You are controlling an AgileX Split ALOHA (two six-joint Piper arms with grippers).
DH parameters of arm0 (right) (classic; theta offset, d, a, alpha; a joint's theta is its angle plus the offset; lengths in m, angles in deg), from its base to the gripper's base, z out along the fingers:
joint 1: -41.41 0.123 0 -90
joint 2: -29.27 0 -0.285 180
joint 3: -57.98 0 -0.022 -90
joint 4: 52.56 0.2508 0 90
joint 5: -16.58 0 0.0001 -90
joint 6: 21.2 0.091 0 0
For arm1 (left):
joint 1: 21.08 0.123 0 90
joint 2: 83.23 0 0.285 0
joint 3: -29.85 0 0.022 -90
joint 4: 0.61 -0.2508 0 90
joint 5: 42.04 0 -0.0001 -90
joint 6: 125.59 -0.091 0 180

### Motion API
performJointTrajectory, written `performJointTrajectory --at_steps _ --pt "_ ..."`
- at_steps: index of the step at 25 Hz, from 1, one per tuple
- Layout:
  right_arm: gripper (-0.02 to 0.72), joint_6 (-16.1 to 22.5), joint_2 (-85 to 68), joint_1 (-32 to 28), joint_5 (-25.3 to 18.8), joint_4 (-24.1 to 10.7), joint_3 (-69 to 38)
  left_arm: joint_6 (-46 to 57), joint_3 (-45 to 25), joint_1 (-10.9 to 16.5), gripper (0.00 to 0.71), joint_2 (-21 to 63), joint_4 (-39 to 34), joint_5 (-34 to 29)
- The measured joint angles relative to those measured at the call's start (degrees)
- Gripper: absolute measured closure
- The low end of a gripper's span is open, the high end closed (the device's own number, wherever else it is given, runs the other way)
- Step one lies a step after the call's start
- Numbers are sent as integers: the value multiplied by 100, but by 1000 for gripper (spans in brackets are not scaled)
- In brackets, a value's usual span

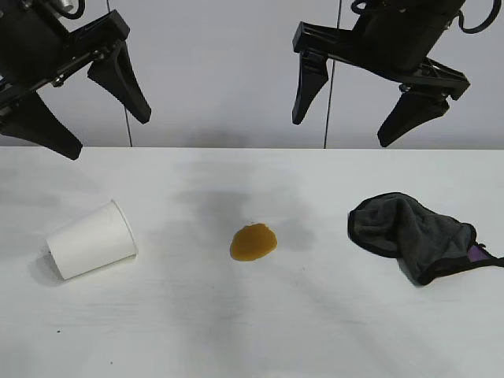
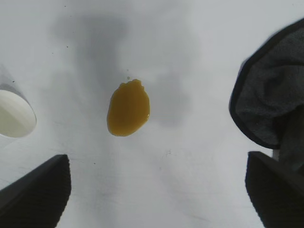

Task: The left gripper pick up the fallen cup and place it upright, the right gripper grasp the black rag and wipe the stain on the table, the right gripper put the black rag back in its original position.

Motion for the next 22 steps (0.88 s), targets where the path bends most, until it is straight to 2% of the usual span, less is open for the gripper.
performJointTrajectory --at_steps 22 --pt "9 0 0 0 0 0 0 0 0 0 87 0 0 33"
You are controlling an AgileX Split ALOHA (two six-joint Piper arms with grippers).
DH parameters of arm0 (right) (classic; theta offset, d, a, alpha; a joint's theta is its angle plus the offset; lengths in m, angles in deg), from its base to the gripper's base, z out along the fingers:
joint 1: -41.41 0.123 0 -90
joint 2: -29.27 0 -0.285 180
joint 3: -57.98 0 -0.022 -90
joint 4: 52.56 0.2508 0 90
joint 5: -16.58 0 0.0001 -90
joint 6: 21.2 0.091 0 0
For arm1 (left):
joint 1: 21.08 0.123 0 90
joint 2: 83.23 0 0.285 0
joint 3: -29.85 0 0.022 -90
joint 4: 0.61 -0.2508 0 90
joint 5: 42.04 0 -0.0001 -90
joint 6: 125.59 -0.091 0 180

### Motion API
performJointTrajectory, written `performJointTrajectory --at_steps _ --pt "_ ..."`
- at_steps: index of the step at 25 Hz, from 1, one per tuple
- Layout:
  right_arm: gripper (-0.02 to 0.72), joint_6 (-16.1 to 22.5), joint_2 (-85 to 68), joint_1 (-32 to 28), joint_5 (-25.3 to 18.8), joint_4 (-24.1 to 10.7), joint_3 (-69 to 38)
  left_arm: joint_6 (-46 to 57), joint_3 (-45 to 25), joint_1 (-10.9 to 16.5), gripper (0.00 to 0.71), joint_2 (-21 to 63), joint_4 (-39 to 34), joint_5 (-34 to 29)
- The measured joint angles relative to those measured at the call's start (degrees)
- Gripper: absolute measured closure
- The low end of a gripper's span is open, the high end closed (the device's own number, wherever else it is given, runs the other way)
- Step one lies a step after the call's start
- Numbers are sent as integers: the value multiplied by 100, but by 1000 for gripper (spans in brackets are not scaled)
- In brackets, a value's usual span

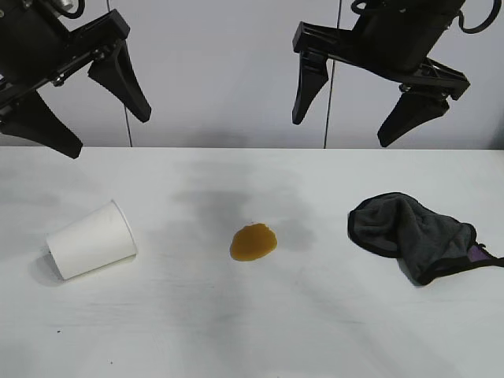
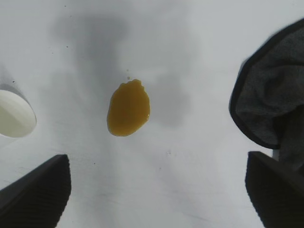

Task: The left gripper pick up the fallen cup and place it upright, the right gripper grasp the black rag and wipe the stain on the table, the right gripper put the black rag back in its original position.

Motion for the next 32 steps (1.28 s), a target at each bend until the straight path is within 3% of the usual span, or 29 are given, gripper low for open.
performJointTrajectory --at_steps 4,8,11,14,17,23,32 --pt "9 0 0 0 0 0 0 -103 11 0 88 0 -19 -49" --pt "9 0 0 0 11 0 0 -1806 306 -62 114 -56 -157 -1341" --pt "9 0 0 0 156 0 0 -2776 370 -452 120 -62 -976 -1865" --pt "9 0 0 0 367 0 0 -2975 370 -932 123 -81 -1961 -1557" --pt "9 0 0 0 596 0 0 -2986 365 -1192 123 -106 -2295 -1040" --pt "9 0 0 0 1085 0 0 -3052 -66 -1224 77 -120 -2673 -155" --pt "9 0 0 0 1592 29 0 -3090 -377 -1224 70 -120 -2704 17"
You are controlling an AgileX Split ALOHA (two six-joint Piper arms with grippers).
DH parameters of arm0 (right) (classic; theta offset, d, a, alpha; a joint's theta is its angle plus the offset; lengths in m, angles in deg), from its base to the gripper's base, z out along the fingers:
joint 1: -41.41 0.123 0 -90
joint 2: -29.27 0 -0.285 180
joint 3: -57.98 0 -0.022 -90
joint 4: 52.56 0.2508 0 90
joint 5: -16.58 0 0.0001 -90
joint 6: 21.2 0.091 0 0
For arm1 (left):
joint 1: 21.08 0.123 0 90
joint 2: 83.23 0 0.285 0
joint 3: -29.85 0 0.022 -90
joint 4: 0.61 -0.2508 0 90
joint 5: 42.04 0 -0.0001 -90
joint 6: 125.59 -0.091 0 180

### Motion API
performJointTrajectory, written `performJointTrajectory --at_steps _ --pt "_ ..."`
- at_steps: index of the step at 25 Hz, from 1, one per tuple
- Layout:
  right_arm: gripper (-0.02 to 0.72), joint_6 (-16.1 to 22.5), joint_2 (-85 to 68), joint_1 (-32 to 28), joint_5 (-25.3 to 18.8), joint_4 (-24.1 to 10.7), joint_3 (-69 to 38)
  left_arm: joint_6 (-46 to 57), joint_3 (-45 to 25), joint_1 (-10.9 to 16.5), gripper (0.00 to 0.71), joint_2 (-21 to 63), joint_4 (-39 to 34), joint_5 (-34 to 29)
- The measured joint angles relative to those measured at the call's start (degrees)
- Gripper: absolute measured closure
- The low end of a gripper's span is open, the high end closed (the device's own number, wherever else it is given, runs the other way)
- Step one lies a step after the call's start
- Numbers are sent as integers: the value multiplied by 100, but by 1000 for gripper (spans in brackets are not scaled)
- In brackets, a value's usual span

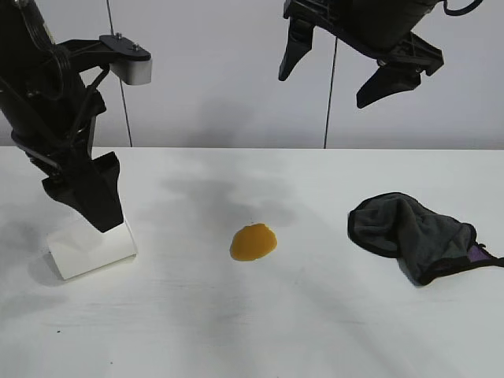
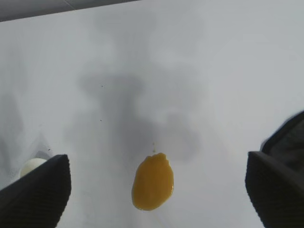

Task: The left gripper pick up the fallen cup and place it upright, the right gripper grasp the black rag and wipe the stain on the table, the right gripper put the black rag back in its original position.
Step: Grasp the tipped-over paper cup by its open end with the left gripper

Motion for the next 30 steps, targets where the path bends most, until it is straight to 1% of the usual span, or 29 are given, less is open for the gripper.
performJointTrajectory --at_steps 2,4,7,10,11,13,18,21,25,30 --pt "9 0 0 0 61 47 0 0 0 0 70 0 0 6" --pt "9 0 0 0 -16 101 0 0 0 0 70 0 -19 11" --pt "9 0 50 0 -450 100 0 0 0 0 70 0 -30 114" --pt "9 0 155 0 -915 -12 0 -8 0 0 70 0 -41 237" --pt "9 0 183 0 -1040 -61 0 -6 0 0 70 0 -41 271" --pt "9 0 201 0 -1156 -125 0 -6 0 0 70 0 -41 328" --pt "9 0 201 0 -1192 -151 0 18 0 0 70 -216 -47 349" --pt "9 -4 201 0 -1232 -272 0 48 0 0 70 -538 -63 467" --pt "9 -17 201 0 -1361 -442 0 336 0 44 70 -746 -373 645" --pt "9 -17 201 0 -1428 -476 0 473 87 129 70 -948 -430 753"
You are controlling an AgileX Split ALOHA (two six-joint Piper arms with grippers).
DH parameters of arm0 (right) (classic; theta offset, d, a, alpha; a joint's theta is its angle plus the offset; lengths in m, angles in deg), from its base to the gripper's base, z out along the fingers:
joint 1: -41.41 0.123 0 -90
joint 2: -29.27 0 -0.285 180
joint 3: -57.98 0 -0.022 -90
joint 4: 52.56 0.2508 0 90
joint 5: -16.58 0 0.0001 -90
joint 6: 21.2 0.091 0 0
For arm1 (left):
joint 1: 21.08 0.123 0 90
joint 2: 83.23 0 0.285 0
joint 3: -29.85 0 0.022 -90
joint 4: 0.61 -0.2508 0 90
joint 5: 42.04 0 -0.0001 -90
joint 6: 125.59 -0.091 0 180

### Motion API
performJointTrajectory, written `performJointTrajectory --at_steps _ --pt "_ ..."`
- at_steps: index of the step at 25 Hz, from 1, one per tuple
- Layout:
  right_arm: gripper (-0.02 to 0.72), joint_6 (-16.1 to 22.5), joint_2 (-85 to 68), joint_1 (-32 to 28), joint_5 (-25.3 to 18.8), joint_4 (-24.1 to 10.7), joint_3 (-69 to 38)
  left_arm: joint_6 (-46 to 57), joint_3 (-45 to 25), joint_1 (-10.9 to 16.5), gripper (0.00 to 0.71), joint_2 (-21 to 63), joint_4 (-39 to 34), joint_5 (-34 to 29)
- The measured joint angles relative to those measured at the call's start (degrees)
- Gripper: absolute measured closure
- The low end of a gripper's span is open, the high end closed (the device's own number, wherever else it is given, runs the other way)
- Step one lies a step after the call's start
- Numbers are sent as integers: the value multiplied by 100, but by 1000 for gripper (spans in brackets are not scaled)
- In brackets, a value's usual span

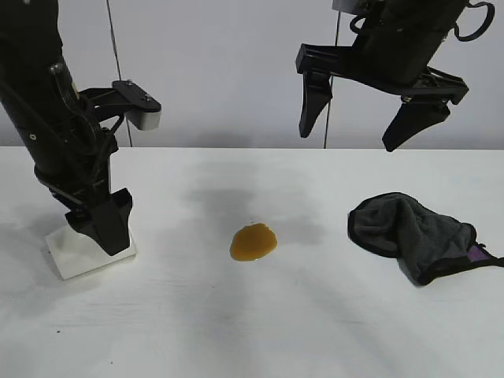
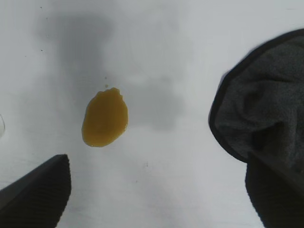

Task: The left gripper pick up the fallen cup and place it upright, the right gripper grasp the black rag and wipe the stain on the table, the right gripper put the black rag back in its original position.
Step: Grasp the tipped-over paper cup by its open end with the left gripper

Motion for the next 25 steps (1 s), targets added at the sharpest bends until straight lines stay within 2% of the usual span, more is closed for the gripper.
performJointTrajectory --at_steps 11,19,25 --pt "9 -44 0 0 -17 -7 0 -174 47 23 70 -394 239 65" --pt "9 -91 0 0 -17 -7 0 -1159 47 23 70 -394 282 23" --pt "9 -136 0 0 -17 -7 0 -1959 47 23 70 -394 365 -312"
